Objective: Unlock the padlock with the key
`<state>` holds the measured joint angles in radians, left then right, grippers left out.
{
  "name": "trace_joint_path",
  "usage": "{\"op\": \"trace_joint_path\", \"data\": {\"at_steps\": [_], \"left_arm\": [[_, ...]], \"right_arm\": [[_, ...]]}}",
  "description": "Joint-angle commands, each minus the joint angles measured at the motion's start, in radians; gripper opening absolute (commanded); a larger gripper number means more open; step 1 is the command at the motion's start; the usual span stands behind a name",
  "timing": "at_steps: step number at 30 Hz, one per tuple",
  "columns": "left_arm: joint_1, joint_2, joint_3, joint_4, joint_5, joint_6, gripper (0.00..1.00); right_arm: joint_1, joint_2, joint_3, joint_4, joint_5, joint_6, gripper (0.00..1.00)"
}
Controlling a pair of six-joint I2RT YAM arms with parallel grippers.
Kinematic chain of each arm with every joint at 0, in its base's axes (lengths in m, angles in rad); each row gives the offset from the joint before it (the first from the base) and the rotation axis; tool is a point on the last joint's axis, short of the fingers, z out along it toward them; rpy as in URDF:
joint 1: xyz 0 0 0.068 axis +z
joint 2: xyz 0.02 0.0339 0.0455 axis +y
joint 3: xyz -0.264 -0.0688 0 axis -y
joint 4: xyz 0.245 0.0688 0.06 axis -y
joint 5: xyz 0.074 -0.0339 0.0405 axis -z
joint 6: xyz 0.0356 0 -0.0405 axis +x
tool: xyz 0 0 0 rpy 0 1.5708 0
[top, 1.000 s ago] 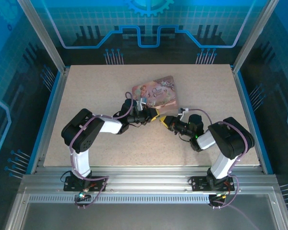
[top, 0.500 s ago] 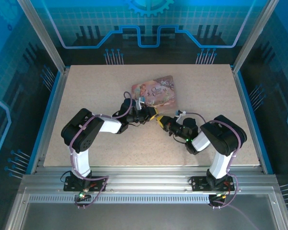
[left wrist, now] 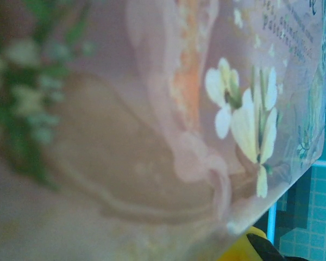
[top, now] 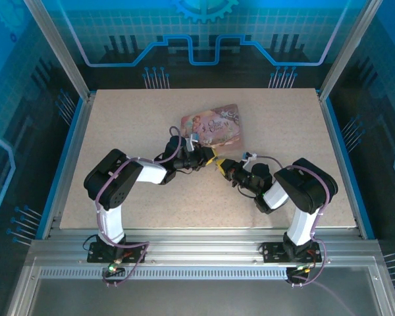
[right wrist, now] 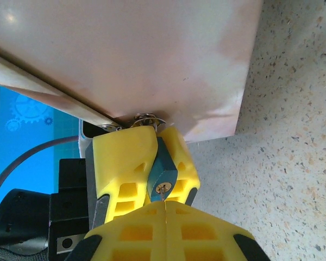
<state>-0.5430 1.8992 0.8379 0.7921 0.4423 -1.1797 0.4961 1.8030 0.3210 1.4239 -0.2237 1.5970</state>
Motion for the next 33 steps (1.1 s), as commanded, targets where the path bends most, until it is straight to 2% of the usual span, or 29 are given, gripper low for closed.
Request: {"op": "trace_joint_path", "data": {"at_steps": [1, 17, 33], "left_arm": [[-0.031, 0.009, -0.017, 0.037, 0.122, -0.063, 0.11], [-0.034, 0.004, -0.013, 0.042, 0.122, -0.073, 0.11], [-0.038, 0.004, -0.008, 0.048, 0.115, -0.085, 0.11]], "right_arm": [[-0.027, 0.017, -0.011, -0.014, 0.069, -0.007, 0.00], [-0.029, 0.043, 0.016, -0.002, 0.084, 0.095, 0.00], [0.027, 0.041, 0.027, -0.002, 0.140, 0.045, 0.00]]}}
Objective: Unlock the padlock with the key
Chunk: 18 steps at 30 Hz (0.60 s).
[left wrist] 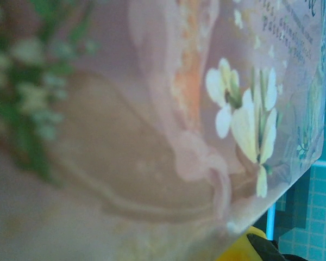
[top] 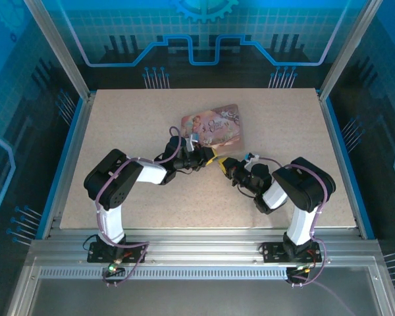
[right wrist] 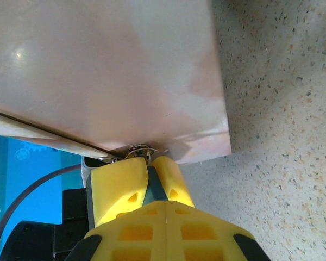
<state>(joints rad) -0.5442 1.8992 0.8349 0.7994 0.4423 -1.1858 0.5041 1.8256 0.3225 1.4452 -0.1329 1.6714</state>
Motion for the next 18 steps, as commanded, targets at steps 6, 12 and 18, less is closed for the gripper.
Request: {"op": "trace_joint_path", "data": {"at_steps": [6, 12, 18], "left_arm": [[-0.037, 0.006, -0.002, 0.040, 0.107, -0.083, 0.11], [-0.037, 0.003, -0.005, 0.035, 0.099, -0.085, 0.11], [-0.037, 0.000, -0.002, 0.031, 0.090, -0.090, 0.11]], "right_arm": [[0.043, -0.030, 0.021, -0.083, 0.086, -0.089, 0.00], [0.055, -0.119, 0.019, -0.172, 0.123, -0.146, 0.00], [0.064, -0.245, 0.041, -0.364, 0.155, -0.263, 0.00]]}}
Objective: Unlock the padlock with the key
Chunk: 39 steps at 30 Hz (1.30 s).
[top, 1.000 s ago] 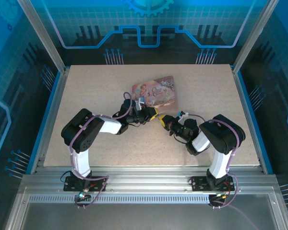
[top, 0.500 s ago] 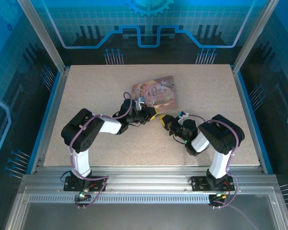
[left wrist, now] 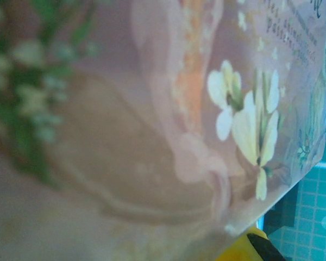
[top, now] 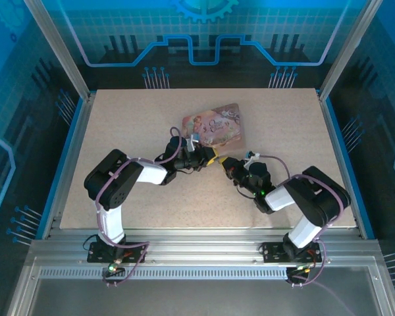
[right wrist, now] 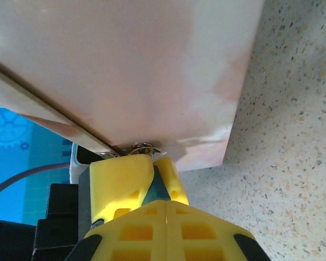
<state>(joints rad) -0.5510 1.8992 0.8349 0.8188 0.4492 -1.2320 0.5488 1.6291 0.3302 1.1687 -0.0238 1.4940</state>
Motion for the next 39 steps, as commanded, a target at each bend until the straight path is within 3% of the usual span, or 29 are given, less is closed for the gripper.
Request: {"op": "trace_joint_path", "data": {"at_steps": [1, 17, 30, 39], "left_arm": [[-0.030, 0.000, -0.002, 0.011, 0.082, -0.046, 0.11], [-0.034, -0.006, 0.007, -0.019, 0.052, -0.053, 0.11], [-0.035, -0.008, 0.006, -0.026, 0.032, -0.057, 0.10], [-0.036, -0.004, -0.001, -0.006, 0.032, -0.069, 0.10]], "right_arm": [[0.019, -0.058, 0.035, -0.099, 0.048, -0.097, 0.00], [0.063, -0.140, 0.082, -0.274, 0.128, -0.268, 0.00], [0.088, -0.132, 0.096, -0.263, 0.183, -0.257, 0.00], [0.074, -0.040, 0.108, -0.127, 0.178, -0.126, 0.00]]}}
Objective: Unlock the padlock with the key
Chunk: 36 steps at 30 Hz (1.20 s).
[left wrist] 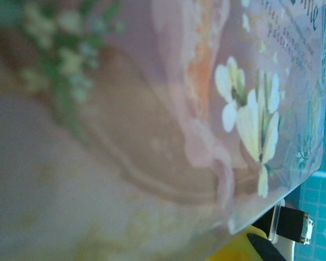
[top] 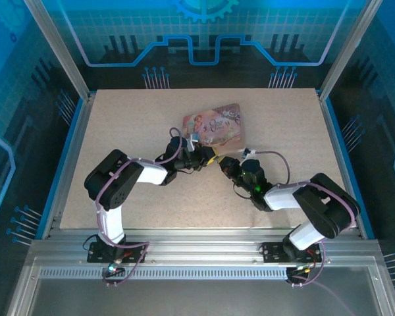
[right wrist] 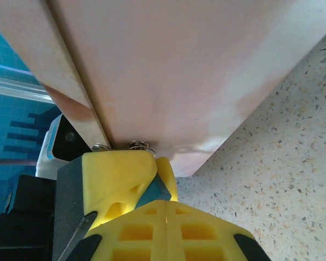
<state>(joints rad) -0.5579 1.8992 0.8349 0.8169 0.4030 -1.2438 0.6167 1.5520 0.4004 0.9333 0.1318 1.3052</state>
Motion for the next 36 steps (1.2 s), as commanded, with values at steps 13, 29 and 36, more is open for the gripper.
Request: {"op": "trace_joint_path", "data": {"at_steps": [13, 29, 36], "left_arm": [[-0.035, 0.003, -0.001, 0.005, 0.079, -0.066, 0.10], [-0.032, -0.010, -0.012, -0.031, 0.065, -0.053, 0.09], [-0.008, -0.041, -0.018, -0.115, 0.038, -0.006, 0.09]], "right_arm": [[0.037, 0.017, 0.095, 0.009, 0.086, 0.012, 0.00], [0.038, 0.006, 0.095, -0.048, 0.063, -0.030, 0.10], [-0.019, -0.155, -0.011, -0.177, -0.016, -0.083, 0.29]]}}
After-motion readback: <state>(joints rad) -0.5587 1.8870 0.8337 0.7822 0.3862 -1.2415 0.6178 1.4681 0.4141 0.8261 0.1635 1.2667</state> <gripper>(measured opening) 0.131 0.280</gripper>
